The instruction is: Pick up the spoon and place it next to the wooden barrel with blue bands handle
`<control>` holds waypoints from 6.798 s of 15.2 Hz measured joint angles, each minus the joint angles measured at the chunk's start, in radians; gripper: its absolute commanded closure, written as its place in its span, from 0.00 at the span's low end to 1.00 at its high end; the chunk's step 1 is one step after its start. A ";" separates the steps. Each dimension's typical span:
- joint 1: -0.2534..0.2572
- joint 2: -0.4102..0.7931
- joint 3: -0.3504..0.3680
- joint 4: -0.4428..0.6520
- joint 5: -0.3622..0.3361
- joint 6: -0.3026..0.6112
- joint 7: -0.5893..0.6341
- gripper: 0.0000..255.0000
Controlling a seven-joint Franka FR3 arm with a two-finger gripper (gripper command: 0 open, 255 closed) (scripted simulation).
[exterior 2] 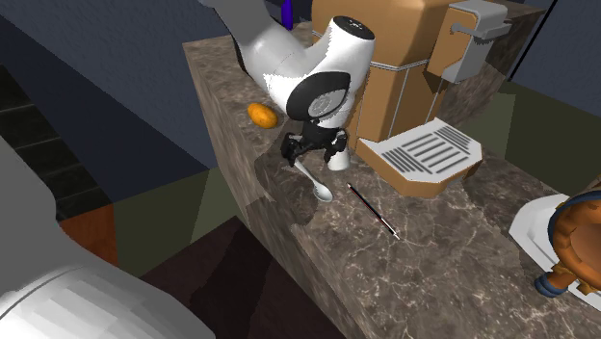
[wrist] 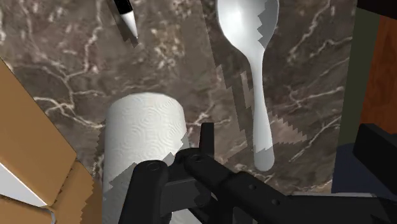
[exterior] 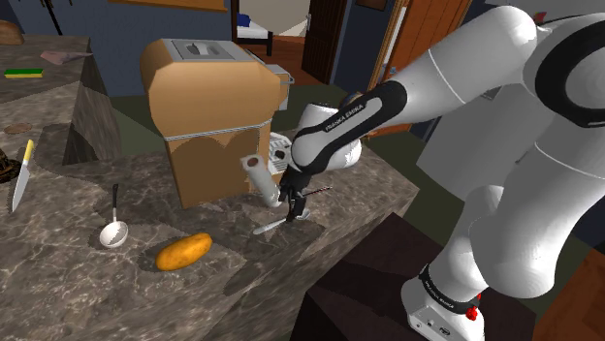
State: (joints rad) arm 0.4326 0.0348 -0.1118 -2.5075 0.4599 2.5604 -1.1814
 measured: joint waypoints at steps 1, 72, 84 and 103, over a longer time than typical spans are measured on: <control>0.002 0.023 0.004 0.006 0.020 0.014 -0.024 0.00; -0.019 -0.302 0.006 0.242 -0.211 -0.509 0.247 1.00; -0.022 -0.332 0.008 0.375 -0.231 -0.668 0.289 1.00; -0.083 -0.471 -0.083 0.416 -0.287 -0.870 0.200 1.00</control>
State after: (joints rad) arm 0.3497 -0.4360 -0.1945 -2.0917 0.1730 1.6902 -0.9810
